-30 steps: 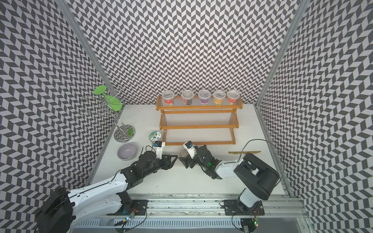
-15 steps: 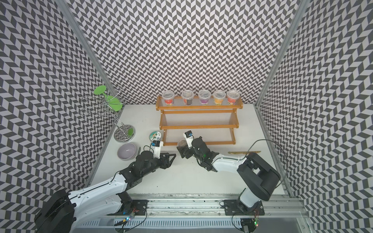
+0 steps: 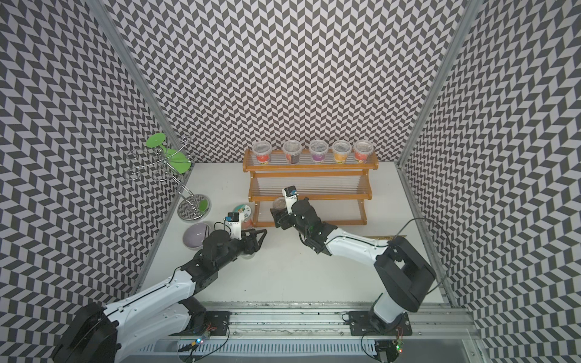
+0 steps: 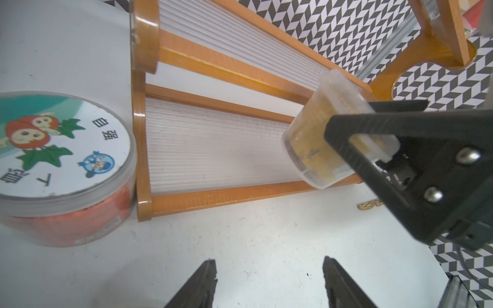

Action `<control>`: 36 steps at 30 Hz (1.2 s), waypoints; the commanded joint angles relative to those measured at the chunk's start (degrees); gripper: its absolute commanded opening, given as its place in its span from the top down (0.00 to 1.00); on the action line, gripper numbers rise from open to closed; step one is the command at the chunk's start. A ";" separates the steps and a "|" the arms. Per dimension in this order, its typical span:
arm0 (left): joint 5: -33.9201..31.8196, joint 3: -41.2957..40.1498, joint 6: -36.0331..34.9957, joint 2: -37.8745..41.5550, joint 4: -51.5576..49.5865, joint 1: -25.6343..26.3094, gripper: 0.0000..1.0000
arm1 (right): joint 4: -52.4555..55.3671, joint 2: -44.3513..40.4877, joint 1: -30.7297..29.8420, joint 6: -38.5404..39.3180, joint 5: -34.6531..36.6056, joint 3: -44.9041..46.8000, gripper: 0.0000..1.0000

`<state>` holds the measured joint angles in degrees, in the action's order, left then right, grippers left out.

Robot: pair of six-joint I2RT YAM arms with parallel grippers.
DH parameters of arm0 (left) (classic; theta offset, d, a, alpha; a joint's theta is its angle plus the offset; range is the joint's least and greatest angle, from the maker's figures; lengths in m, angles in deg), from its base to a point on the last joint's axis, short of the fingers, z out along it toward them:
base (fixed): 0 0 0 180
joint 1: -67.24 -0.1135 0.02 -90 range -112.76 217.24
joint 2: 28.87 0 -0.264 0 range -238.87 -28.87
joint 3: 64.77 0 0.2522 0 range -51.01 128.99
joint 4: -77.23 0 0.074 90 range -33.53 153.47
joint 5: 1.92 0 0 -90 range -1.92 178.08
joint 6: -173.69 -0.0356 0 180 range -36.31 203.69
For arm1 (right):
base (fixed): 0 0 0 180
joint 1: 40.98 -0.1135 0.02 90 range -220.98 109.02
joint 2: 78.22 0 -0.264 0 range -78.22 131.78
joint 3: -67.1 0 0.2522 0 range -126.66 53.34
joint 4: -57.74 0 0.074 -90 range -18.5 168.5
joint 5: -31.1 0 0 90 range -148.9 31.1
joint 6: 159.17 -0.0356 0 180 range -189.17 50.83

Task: Place the seed container on the shelf
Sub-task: Place the seed jar on the shelf.

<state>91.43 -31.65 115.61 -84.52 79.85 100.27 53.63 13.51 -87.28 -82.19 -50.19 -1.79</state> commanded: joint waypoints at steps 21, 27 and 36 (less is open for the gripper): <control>8.95 3.80 0.16 -3.12 2.25 -6.25 0.33 | -1.16 5.55 0.21 1.50 4.13 -11.64 0.17; 9.68 3.89 0.91 -3.40 2.91 -6.23 0.33 | -2.91 4.61 0.60 1.48 5.25 -11.20 0.17; 11.37 4.43 1.10 -4.35 3.40 -6.29 0.33 | -8.51 6.94 2.04 1.11 4.48 -11.49 0.17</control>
<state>101.51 -29.29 116.59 -88.31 81.58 94.39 50.55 19.67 -85.79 -81.23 -45.84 -11.69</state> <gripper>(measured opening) 0.671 0.834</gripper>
